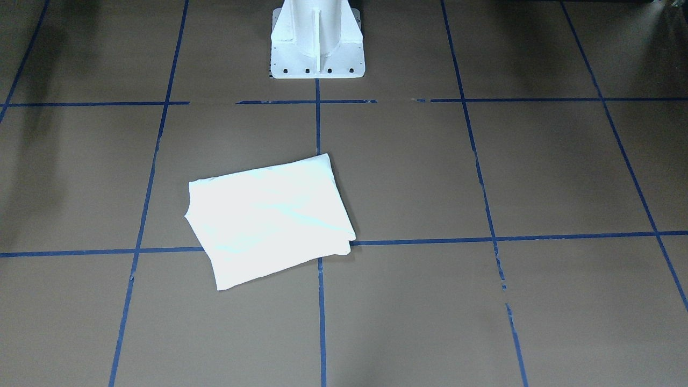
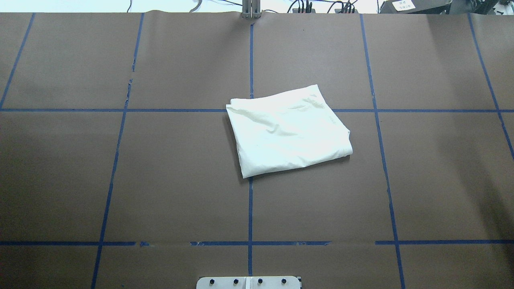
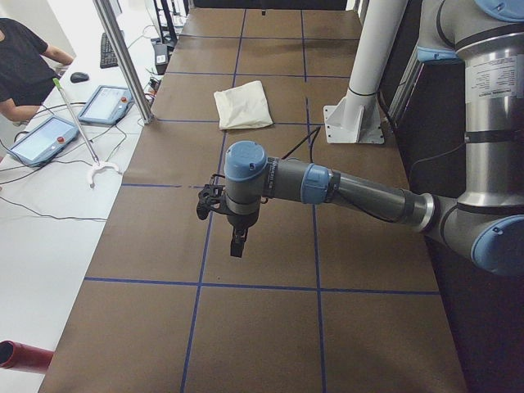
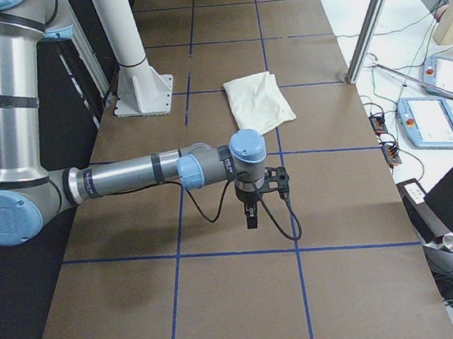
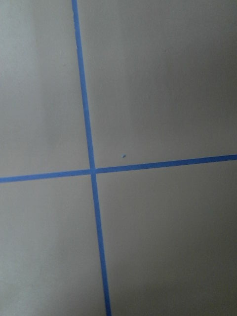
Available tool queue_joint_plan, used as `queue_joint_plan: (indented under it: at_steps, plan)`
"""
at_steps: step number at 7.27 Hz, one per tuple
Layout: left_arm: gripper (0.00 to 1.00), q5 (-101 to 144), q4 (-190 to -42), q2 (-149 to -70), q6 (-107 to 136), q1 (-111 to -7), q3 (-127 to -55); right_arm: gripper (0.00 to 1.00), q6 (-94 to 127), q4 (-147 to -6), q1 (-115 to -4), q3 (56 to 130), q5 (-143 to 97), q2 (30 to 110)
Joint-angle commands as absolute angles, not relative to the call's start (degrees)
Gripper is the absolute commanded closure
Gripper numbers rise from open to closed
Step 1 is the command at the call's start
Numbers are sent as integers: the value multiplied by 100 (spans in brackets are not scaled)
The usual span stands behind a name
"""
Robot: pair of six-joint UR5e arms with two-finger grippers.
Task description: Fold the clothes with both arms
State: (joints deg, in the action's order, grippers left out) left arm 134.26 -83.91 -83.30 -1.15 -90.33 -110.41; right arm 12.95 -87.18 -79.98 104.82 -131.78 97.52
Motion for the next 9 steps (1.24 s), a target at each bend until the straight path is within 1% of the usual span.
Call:
queue_joint_plan:
  at_steps: [1, 2, 3, 5, 9]
  plan:
    - [0, 13447, -8795, -8481, -114, -9009, -10548, 0, 1309, -9207, -7901, 10667, -13236, 9475]
    - [0, 13630, -9085, -8481, -114, -9009, -10382, 0, 1240, -9385, -7867, 10592, -13088, 9283]
    - [0, 13962, -9175, -8447, -88, -9009, -10362, 0, 1126, -9691, -7927, 10565, -13043, 9159]
    - [0, 13931, -9176, -8656, 131, -9009, -10318, 0, 625, -9703, -8294, 10556, -13130, 9350]
    - [0, 13298, -9167, -8658, 149, -8991, -10328, 0, 703, -9694, -8341, 10538, -13227, 9404]
